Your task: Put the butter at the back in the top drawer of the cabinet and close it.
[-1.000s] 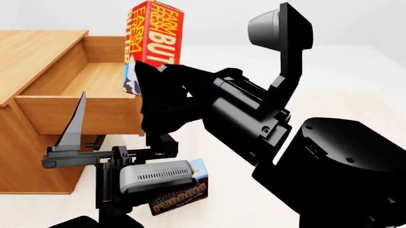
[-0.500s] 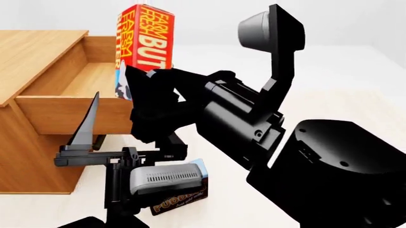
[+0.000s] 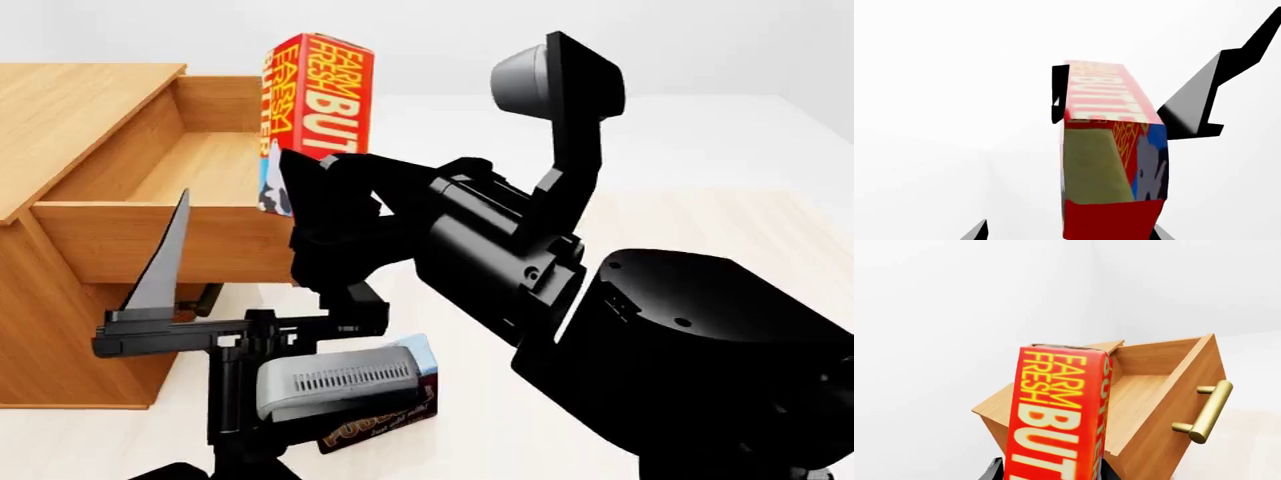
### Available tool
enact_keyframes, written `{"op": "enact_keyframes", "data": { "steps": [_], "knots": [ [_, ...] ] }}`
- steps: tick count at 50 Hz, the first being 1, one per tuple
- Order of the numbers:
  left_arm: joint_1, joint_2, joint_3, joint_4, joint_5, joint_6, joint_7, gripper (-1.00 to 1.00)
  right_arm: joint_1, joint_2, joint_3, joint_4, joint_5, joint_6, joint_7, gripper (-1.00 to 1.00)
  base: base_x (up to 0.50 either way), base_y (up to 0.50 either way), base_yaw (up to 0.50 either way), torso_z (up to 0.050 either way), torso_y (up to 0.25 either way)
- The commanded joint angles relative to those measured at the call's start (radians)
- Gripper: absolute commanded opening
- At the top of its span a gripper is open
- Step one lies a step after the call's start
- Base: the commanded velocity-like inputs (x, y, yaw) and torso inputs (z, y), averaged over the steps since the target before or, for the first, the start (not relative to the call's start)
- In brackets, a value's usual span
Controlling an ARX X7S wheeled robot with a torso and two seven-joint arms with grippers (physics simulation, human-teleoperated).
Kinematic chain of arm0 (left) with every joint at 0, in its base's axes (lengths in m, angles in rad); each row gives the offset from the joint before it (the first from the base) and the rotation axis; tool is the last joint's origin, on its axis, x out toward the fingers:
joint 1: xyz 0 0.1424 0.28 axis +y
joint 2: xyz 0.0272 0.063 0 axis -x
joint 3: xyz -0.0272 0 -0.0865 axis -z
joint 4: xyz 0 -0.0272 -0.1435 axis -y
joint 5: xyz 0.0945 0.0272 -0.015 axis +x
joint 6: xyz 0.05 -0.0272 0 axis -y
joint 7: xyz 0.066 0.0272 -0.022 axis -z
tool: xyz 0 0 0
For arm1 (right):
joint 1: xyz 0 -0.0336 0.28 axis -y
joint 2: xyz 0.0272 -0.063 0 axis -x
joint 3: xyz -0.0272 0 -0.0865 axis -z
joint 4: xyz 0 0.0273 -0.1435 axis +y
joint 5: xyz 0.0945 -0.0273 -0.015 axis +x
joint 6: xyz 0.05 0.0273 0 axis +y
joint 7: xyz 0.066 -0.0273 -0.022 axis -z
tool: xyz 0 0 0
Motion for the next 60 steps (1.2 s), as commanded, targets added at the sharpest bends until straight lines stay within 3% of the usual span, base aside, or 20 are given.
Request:
{"op": "enact_keyframes", "data": {
  "steps": [1,54,55,60],
  "knots": [
    [0.01,0.003,-0.005,0.008,0.011,-0.003,0.003,1.0,0.0,-0.003,-0.003,0.002,-0.009,-0.017,-0.032,-1.0,0.0,0.0,0.0,0.0,0.01],
    [0.008,0.057,-0.03,0.035,0.011,-0.036,0.069,1.0,-0.01,0.021,-0.065,0.008,-0.02,-0.066,-0.066,-1.0,0.0,0.0,0.0,0.0,0.001],
    [0.008,0.058,-0.032,0.035,0.008,-0.035,0.071,-1.0,-0.009,0.022,-0.066,0.006,-0.018,-0.068,-0.065,-1.0,0.0,0.0,0.0,0.0,0.0],
    [0.012,0.062,-0.031,0.038,0.008,-0.036,0.076,-1.0,-0.007,0.026,-0.069,0.0,-0.009,-0.074,-0.058,-1.0,0.0,0.0,0.0,0.002,0.002]
  ]
}}
